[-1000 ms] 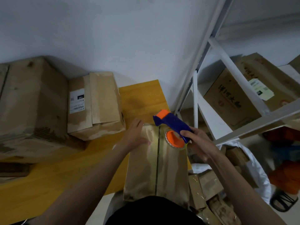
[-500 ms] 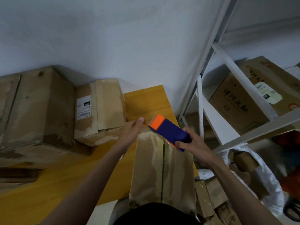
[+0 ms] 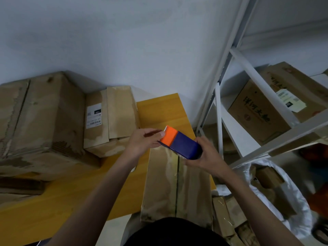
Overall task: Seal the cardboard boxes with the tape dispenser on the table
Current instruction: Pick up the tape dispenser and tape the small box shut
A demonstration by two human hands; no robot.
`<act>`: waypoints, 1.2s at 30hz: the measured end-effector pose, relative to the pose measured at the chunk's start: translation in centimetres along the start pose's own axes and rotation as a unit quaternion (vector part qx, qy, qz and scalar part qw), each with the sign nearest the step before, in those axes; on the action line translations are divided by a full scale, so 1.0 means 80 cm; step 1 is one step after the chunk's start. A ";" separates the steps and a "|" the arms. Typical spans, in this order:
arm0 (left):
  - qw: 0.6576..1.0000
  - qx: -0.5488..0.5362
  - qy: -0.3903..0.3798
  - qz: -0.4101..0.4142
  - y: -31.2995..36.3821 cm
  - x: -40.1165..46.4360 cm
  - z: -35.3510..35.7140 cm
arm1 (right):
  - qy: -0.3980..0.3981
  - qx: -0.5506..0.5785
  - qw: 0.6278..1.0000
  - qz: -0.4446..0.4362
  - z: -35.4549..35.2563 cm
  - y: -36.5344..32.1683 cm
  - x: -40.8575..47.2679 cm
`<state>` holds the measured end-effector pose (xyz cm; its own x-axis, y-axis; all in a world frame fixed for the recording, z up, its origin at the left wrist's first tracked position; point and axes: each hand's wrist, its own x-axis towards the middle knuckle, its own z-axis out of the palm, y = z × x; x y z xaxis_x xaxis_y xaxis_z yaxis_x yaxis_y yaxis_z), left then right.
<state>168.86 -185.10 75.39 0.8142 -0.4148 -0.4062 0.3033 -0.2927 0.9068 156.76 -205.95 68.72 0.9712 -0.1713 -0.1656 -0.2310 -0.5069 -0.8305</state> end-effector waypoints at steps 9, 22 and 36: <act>0.998 0.042 0.039 0.003 -0.007 -0.023 0.012 | 0.018 -0.045 0.998 -0.039 0.015 -0.005 -0.007; 0.994 -0.007 0.105 -0.039 -0.023 -0.013 0.014 | 0.018 -0.054 0.994 -0.089 -0.001 -0.007 -0.007; 0.992 0.037 0.094 -0.080 -0.032 0.026 0.001 | 0.036 -0.121 0.986 -0.107 -0.028 0.003 0.011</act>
<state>169.73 -185.31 72.23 0.8393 -0.1917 -0.5088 0.4035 -0.4076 0.8192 157.46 -208.14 69.59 0.9945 -0.0946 0.0448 -0.0379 -0.7238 -0.6890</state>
